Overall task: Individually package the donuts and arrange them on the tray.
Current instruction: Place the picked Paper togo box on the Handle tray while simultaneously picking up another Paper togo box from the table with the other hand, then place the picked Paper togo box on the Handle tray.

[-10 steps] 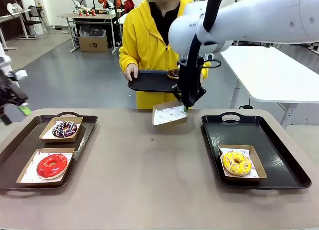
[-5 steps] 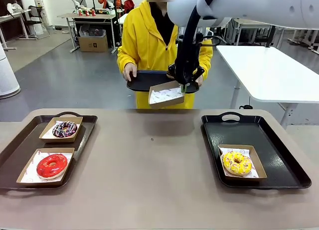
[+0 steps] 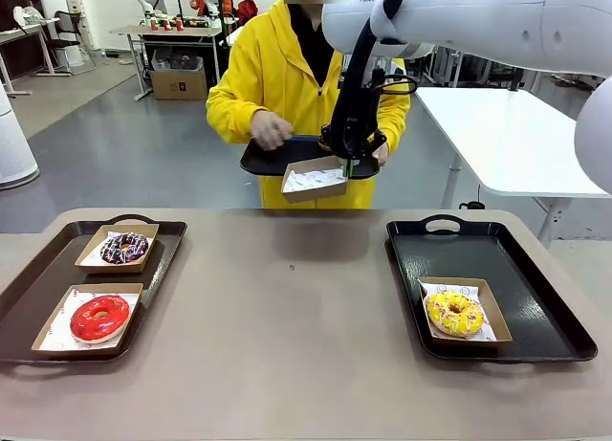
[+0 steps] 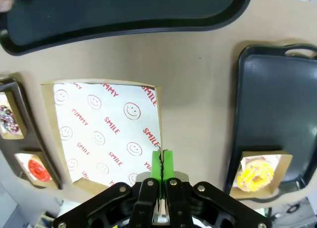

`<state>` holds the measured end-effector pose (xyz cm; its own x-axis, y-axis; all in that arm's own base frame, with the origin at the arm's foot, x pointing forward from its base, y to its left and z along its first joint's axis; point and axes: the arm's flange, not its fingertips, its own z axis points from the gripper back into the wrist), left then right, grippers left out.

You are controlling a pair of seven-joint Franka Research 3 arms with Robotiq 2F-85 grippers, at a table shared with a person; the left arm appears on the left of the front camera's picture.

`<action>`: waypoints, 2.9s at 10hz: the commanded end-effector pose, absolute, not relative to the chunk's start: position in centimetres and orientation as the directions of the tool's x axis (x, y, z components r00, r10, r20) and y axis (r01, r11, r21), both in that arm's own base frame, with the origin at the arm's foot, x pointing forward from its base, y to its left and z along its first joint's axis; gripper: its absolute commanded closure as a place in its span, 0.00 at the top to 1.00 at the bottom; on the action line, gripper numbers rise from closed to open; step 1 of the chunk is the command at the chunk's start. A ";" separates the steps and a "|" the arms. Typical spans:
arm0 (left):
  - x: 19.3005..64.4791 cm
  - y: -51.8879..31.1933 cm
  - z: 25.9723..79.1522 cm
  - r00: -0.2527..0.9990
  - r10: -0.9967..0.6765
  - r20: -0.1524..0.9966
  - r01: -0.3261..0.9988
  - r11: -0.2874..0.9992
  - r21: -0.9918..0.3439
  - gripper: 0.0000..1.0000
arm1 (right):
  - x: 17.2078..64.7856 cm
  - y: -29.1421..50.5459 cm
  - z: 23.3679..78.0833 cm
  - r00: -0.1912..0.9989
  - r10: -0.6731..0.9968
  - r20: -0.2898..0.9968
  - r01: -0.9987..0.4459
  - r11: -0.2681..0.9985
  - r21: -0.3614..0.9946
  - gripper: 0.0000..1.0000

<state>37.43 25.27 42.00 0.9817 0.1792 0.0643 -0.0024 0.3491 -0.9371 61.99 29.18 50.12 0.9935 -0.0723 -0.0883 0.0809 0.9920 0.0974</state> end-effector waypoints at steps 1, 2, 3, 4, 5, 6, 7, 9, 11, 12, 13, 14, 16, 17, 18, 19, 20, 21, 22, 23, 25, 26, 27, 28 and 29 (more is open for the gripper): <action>37.0 26.3 42.0 0.969 0.233 0.082 0.010 0.298 -0.955 1.00 | 62.9 29.4 50.5 0.991 -0.089 -0.096 0.101 0.987 0.128 0.00; 36.9 26.7 42.1 0.968 0.240 0.069 -0.006 0.298 -0.955 1.00 | 63.1 29.4 50.3 0.991 -0.095 -0.099 0.107 0.985 0.132 0.00; 37.1 26.1 41.7 0.974 0.217 0.065 -0.009 0.322 -0.947 1.00 | 63.3 29.5 49.9 0.990 -0.099 -0.103 0.112 0.985 0.129 0.00; 37.1 26.1 41.7 0.974 0.217 0.065 -0.009 0.322 -0.947 1.00 | 63.5 29.3 49.5 0.991 -0.097 -0.098 0.106 0.989 0.102 0.00; 37.1 26.1 41.7 0.974 0.217 0.065 -0.009 0.322 -0.947 1.00 | 62.5 29.0 49.6 0.992 -0.080 -0.094 0.090 0.990 0.106 0.00; 37.1 26.1 41.7 0.974 0.217 0.065 -0.009 0.322 -0.947 1.00 | 62.5 29.0 49.6 0.992 -0.080 -0.094 0.090 0.990 0.106 0.00; 37.1 26.1 41.7 0.974 0.217 0.065 -0.009 0.322 -0.947 1.00 | 62.5 29.0 49.6 0.992 -0.080 -0.094 0.090 0.990 0.106 0.00; 37.1 26.1 41.7 0.974 0.217 0.065 -0.009 0.322 -0.947 1.00 | 62.5 29.0 49.6 0.992 -0.080 -0.094 0.090 0.990 0.106 0.00; 37.1 26.1 41.7 0.974 0.217 0.065 -0.009 0.322 -0.947 1.00 | 62.5 29.0 49.6 0.992 -0.080 -0.094 0.090 0.990 0.106 0.00; 37.1 26.1 41.7 0.974 0.217 0.065 -0.009 0.322 -0.947 1.00 | 62.5 29.0 49.6 0.992 -0.080 -0.094 0.090 0.990 0.106 0.00; 37.1 26.1 41.7 0.974 0.217 0.065 -0.009 0.322 -0.947 1.00 | 62.5 29.0 49.6 0.992 -0.080 -0.094 0.090 0.990 0.106 0.00; 37.1 26.1 41.7 0.974 0.217 0.065 -0.009 0.322 -0.947 1.00 | 62.5 29.0 49.6 0.992 -0.080 -0.094 0.090 0.990 0.106 0.00; 37.1 26.1 41.7 0.974 0.217 0.065 -0.009 0.322 -0.947 1.00 | 62.5 29.0 49.6 0.992 -0.080 -0.094 0.090 0.990 0.106 0.00; 37.1 26.1 41.7 0.974 0.217 0.065 -0.009 0.322 -0.947 1.00 | 62.5 29.0 49.6 0.992 -0.080 -0.094 0.090 0.990 0.106 0.00; 37.1 26.1 41.7 0.974 0.217 0.065 -0.009 0.322 -0.947 1.00 | 62.5 29.0 49.6 0.992 -0.080 -0.094 0.090 0.990 0.106 0.00; 37.1 26.1 41.7 0.974 0.217 0.065 -0.009 0.322 -0.947 1.00 | 62.5 29.0 49.6 0.992 -0.080 -0.094 0.090 0.990 0.106 0.00; 37.1 26.1 41.7 0.974 0.217 0.065 -0.009 0.322 -0.947 1.00 | 62.5 29.0 49.6 0.992 -0.080 -0.094 0.090 0.990 0.106 0.00; 37.1 26.1 41.7 0.974 0.217 0.065 -0.009 0.322 -0.947 1.00 | 62.5 29.0 49.3 0.992 -0.079 -0.100 0.089 0.991 0.104 0.01; 37.1 26.1 41.7 0.974 0.217 0.065 -0.009 0.322 -0.947 1.00 | 61.7 28.6 50.5 0.997 -0.033 -0.073 0.041 0.993 0.115 0.01; 37.1 26.1 41.7 0.974 0.217 0.065 -0.009 0.322 -0.947 1.00 | 61.0 27.9 51.7 0.999 0.011 -0.049 -0.005 0.992 0.123 0.01; 37.1 26.1 41.7 0.974 0.217 0.065 -0.009 0.322 -0.947 1.00 | 60.1 26.8 53.6 0.998 0.046 -0.038 -0.039 0.988 0.151 0.01; 37.1 26.1 41.7 0.974 0.217 0.065 -0.009 0.322 -0.947 1.00 | 59.9 26.0 54.2 0.997 0.065 -0.037 -0.059 0.988 0.143 0.01; 37.1 26.1 41.7 0.974 0.217 0.065 -0.009 0.322 -0.947 1.00 | 59.7 24.5 55.1 0.994 0.087 -0.069 -0.078 0.990 0.121 0.01; 37.1 26.1 41.7 0.974 0.217 0.065 -0.009 0.322 -0.947 1.00 | 59.4 22.5 55.9 0.988 0.116 -0.097 -0.105 0.989 0.108 0.01; 37.1 26.1 41.7 0.974 0.217 0.065 -0.009 0.322 -0.947 1.00 | 59.1 20.2 56.4 0.986 0.133 -0.103 -0.124 0.988 0.091 0.01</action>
<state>37.27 26.12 41.58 0.9732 0.2212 0.0632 -0.0098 0.3145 -0.9492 59.82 22.35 56.13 0.9917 0.1003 -0.0804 -0.0918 0.9905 0.1028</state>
